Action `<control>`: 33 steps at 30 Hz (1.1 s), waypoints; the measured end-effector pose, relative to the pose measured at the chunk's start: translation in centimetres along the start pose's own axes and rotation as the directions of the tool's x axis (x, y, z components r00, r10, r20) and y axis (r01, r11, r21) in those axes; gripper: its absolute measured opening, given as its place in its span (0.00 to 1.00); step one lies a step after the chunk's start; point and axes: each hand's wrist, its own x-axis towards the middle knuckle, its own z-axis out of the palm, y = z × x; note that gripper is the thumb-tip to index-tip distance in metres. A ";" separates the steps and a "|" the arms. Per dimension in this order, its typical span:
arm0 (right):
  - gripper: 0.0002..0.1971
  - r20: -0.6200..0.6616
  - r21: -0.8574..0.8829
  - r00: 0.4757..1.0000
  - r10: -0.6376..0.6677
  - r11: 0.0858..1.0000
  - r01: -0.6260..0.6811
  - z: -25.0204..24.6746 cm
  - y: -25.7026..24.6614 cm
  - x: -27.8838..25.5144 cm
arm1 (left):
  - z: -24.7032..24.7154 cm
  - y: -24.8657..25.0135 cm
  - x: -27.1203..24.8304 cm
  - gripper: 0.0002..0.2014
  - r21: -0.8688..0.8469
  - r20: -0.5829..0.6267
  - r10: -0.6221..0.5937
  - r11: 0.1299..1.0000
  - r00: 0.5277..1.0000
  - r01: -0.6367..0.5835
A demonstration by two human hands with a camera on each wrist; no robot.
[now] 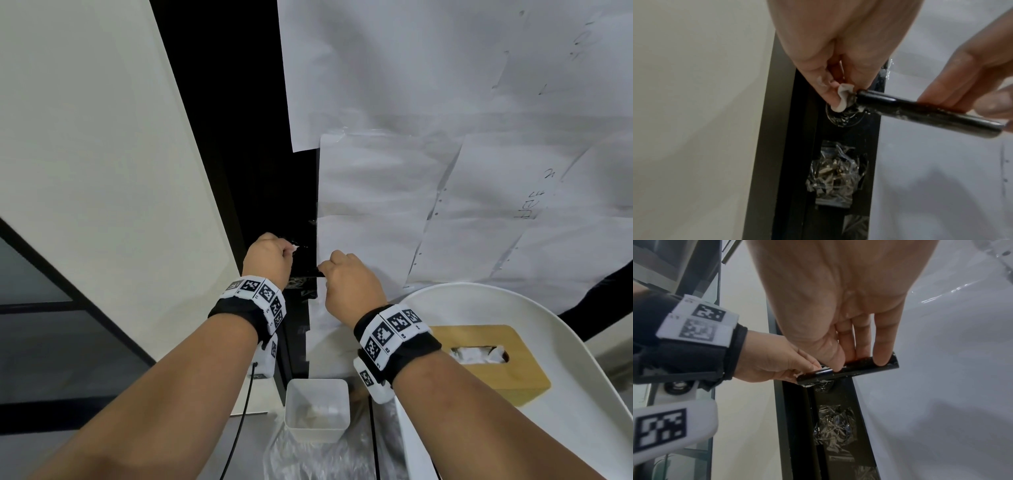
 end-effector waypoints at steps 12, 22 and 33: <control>0.17 0.008 -0.004 1.000 -0.005 1.000 0.005 0.0 0.1 -0.1 | -0.5 -0.1 -2.0 0.07 -0.042 -0.147 0.143 0.988 0.979 -0.150; 0.17 -0.003 -0.008 1.000 -0.002 1.000 0.002 0.1 0.1 0.0 | -0.7 0.3 -0.6 0.17 0.073 0.076 -0.004 0.997 0.997 -0.001; 0.16 -0.004 -0.019 1.000 0.001 1.000 -0.001 0.1 0.0 0.1 | -3.2 0.5 -1.3 0.12 0.052 0.206 -0.054 0.998 0.977 0.044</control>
